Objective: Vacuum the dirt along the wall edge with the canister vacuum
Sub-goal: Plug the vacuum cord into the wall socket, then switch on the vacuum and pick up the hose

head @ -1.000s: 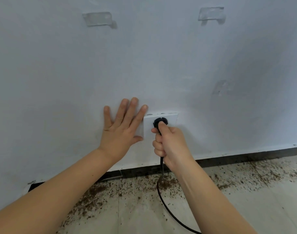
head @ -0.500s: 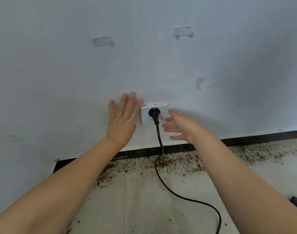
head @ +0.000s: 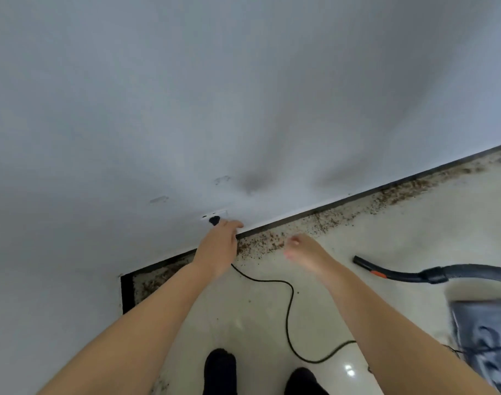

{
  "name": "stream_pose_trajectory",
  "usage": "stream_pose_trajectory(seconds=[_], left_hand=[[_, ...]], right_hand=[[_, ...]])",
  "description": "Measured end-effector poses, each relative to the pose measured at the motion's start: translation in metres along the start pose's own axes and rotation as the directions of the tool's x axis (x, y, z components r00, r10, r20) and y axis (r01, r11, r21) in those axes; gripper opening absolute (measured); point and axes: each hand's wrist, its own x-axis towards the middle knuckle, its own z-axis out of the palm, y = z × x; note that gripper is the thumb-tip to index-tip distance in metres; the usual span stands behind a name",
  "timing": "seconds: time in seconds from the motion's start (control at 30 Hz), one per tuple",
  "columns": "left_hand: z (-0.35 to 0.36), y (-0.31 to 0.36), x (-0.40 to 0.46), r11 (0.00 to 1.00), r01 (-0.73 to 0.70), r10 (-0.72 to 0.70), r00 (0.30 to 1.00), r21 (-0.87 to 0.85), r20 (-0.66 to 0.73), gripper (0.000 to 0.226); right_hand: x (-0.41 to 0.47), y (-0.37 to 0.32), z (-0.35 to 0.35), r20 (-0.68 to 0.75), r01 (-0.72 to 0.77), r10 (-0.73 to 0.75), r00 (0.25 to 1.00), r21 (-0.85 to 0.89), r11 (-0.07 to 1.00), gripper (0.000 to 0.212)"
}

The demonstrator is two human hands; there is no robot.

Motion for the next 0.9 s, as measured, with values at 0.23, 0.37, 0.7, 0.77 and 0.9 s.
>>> stream_pose_trajectory(seconds=[0.23, 0.37, 0.7, 0.77, 0.9], left_hand=[[-0.037, 0.144, -0.038, 0.989, -0.148, 0.146, 0.971, -0.003, 0.189, 0.035], [-0.023, 0.214, -0.053, 0.957, -0.29, 0.27, 0.893, 0.001, 0.36, 0.036], [0.046, 0.385, -0.116, 0.835, -0.528, 0.511, 0.643, -0.152, 0.571, 0.032], [0.068, 0.421, -0.133, 0.824, -0.543, 0.519, 0.613, -0.159, 0.595, 0.033], [0.128, 0.482, -0.162, 0.807, -0.578, 0.512, 0.58, -0.123, 0.633, 0.033]], right_hand=[[-0.134, 0.04, -0.073, -0.047, -0.174, 0.184, 0.982, 0.175, 0.969, 0.016], [-0.191, 0.071, -0.108, -0.092, -0.204, 0.248, 0.965, 0.334, 0.92, 0.014], [-0.347, 0.217, -0.165, -0.293, -0.241, 0.475, 0.83, 0.58, 0.778, 0.019], [-0.375, 0.257, -0.172, -0.288, -0.235, 0.497, 0.819, 0.621, 0.747, 0.027], [-0.416, 0.343, -0.19, -0.305, -0.273, 0.569, 0.764, 0.647, 0.712, 0.031]])
